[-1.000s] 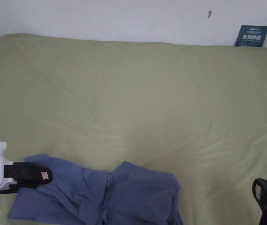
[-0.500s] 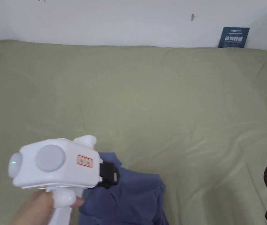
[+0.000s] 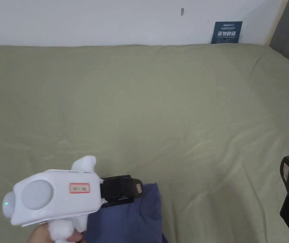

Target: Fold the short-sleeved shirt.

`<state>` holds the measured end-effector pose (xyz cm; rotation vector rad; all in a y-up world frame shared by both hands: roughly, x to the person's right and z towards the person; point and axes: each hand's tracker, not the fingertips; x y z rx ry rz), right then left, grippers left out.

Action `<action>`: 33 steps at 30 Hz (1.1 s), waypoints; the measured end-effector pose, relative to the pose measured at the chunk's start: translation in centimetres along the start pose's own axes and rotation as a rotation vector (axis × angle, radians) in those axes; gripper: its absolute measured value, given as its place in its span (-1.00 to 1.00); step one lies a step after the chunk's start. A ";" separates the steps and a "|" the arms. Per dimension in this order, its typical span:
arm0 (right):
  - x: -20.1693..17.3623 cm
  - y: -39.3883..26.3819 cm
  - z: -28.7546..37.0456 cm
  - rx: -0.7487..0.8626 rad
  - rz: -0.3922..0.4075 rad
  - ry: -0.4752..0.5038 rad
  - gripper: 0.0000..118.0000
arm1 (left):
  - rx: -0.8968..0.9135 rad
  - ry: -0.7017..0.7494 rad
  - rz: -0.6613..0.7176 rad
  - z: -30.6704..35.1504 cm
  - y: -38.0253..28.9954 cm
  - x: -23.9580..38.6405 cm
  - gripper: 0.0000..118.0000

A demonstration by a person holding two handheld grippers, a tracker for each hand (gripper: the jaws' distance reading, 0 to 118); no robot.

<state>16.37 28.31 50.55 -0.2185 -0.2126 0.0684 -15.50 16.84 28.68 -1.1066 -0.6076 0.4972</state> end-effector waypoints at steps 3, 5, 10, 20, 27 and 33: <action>-0.1 -0.5 -0.4 -0.023 -0.018 0.015 -1.00 | -0.004 0.002 0.015 -0.4 -1.5 -1.7 -1.00; -0.3 -0.9 -0.6 -0.038 -0.026 0.019 -1.00 | -0.080 -0.098 0.025 -1.9 -2.0 -1.7 -1.00; -0.7 -1.8 -0.8 -0.090 -0.036 0.038 -1.00 | -0.229 -0.197 0.059 -7.9 -5.6 -2.4 -1.00; -2.5 -4.7 -4.0 -0.279 -0.108 0.245 -1.00 | -0.134 -0.140 -0.005 -5.1 -4.6 -3.3 -1.00; -7.4 -10.4 -15.0 -0.633 -0.568 0.844 -1.00 | 0.053 -0.070 0.027 5.6 -1.2 -7.8 -1.00; -9.9 -18.8 -23.4 -0.902 -0.808 1.048 -1.00 | 0.026 0.077 0.070 6.0 0.5 -13.4 -1.00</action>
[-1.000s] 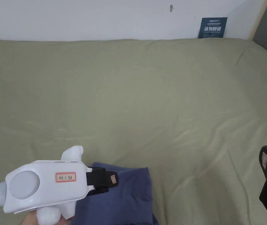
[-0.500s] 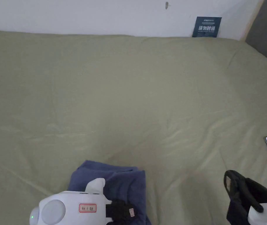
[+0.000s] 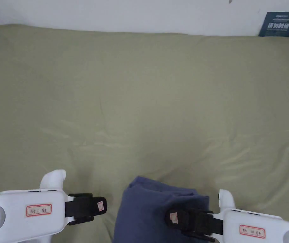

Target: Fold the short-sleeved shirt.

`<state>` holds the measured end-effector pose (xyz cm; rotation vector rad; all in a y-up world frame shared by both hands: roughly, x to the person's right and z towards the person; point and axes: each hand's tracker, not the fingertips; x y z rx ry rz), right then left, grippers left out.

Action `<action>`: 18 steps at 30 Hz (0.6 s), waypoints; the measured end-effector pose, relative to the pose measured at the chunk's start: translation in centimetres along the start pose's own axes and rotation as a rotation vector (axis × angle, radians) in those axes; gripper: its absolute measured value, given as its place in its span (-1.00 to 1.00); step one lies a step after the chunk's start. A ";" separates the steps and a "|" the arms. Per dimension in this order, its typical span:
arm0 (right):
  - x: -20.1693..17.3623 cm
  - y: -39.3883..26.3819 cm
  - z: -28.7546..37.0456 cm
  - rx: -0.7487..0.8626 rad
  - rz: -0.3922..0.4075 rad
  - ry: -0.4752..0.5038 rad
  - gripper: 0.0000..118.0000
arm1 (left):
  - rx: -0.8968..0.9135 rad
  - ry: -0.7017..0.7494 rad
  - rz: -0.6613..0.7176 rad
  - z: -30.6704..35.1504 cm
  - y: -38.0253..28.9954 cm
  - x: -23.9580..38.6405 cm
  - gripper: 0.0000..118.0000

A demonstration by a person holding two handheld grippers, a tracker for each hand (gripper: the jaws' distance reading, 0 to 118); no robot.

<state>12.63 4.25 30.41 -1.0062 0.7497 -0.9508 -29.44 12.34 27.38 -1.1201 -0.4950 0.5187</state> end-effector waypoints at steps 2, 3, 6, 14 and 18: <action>3.9 0.7 -0.6 -0.020 -0.114 0.033 -1.00 | -0.010 -0.011 -0.003 -0.7 0.5 -0.7 -1.00; 5.1 0.9 -0.5 -0.022 -0.138 0.061 -1.00 | -0.044 -0.021 -0.013 -1.1 0.7 -0.9 -1.00; 5.0 1.3 0.8 -0.002 -0.147 0.107 -1.00 | -0.107 -0.120 -0.007 -2.6 1.1 -1.5 -0.74; 5.6 1.2 1.7 0.008 -0.164 0.118 -1.00 | -0.233 -0.371 0.114 -9.3 0.3 -2.7 0.90; 5.3 1.4 2.0 0.004 -0.168 0.108 -1.00 | -0.214 -0.303 0.096 -10.6 0.7 -2.0 -0.46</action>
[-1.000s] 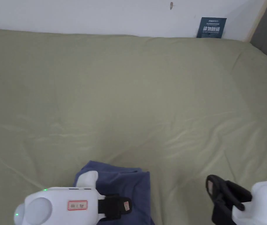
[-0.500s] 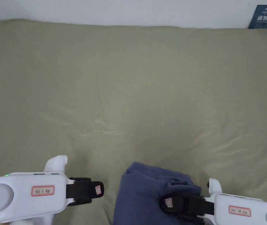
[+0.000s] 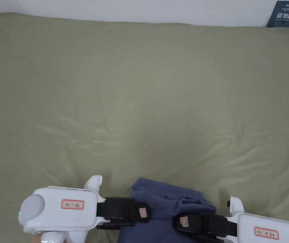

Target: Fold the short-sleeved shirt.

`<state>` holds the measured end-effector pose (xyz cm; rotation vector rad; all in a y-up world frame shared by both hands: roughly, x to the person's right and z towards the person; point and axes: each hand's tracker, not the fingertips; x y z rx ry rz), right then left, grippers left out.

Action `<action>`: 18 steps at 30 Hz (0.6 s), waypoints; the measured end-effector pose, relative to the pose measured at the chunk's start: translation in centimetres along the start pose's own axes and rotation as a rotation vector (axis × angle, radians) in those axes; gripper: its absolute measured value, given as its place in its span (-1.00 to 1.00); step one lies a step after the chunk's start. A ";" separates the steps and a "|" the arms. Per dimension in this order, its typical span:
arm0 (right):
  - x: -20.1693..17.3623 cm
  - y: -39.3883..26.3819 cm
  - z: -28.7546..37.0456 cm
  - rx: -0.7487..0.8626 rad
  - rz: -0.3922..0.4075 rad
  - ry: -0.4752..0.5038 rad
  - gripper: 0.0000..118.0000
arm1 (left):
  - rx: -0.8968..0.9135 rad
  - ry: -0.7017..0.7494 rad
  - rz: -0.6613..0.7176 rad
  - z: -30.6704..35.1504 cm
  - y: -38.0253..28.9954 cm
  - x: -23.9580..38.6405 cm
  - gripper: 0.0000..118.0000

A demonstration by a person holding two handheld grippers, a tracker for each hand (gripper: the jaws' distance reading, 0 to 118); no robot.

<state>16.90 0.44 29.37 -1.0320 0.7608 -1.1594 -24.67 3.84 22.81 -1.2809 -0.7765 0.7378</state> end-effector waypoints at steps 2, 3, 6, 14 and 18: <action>-0.6 -0.1 0.1 0.000 0.020 -0.042 -1.00 | -0.019 0.014 -0.020 -0.1 0.4 -0.4 -0.45; -1.2 -0.3 0.2 0.000 0.035 -0.064 -1.00 | -0.029 -0.045 0.025 0.5 0.7 -0.4 -0.45; -3.7 -0.8 0.9 0.027 0.118 -0.107 -1.00 | -0.028 0.017 -0.054 2.9 1.3 0.9 -0.46; -8.3 -1.4 3.1 0.094 0.186 -0.061 -1.00 | 0.117 0.246 -0.067 21.9 6.6 -2.1 -0.45; -9.4 -1.0 3.6 0.132 0.224 -0.087 -1.00 | 0.148 0.399 -0.030 31.4 10.7 -6.1 -0.46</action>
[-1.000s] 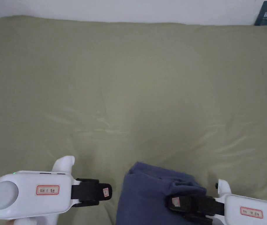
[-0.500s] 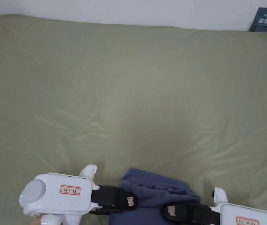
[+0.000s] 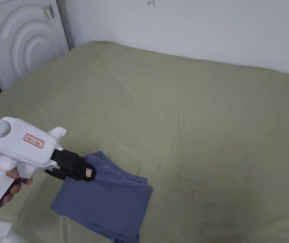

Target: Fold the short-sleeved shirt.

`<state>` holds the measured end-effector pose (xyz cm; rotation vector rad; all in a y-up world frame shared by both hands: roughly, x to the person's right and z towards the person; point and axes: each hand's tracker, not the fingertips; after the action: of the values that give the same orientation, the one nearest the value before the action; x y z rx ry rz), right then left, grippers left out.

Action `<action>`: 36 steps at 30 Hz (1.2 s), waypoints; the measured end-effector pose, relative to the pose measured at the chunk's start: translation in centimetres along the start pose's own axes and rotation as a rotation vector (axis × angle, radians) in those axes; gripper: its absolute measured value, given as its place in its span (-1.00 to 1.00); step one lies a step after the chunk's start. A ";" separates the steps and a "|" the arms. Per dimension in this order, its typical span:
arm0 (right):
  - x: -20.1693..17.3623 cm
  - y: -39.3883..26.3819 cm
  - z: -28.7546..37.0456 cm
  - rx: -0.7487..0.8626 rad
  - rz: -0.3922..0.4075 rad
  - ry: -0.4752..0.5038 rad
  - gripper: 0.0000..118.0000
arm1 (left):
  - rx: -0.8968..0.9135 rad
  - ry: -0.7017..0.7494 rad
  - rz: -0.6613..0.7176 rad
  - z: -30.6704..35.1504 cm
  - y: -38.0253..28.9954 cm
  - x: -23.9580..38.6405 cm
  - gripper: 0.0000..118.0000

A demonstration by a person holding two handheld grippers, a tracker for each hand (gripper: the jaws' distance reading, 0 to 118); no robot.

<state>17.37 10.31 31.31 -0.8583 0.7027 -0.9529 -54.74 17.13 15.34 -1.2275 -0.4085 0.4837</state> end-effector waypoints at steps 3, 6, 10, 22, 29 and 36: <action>0.0 0.6 0.1 0.028 -0.002 -0.028 -1.00 | -0.057 0.086 0.000 1.8 2.8 -2.6 -0.45; 0.2 0.8 0.1 0.043 -0.017 -0.049 -1.00 | -0.072 0.115 0.007 1.6 4.7 -3.3 -0.34; -0.3 0.3 -3.9 0.046 -0.027 -0.064 -1.00 | -0.011 0.199 -0.051 0.9 7.1 -0.3 1.00; -2.8 1.0 1.1 0.124 0.053 -0.022 -1.00 | 0.272 0.256 -0.065 6.3 -1.2 3.0 0.28; -9.1 1.5 6.7 0.291 0.399 -0.312 -1.00 | 0.601 0.149 -0.125 1.1 -6.9 17.7 -1.00; -17.1 1.3 6.7 0.653 0.814 -0.831 -1.00 | 0.964 0.286 -0.401 -5.1 -13.5 36.2 -1.00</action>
<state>16.23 28.11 35.79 -0.2590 -0.0377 -0.0138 -20.24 29.79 28.13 -0.2525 -0.1248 0.1074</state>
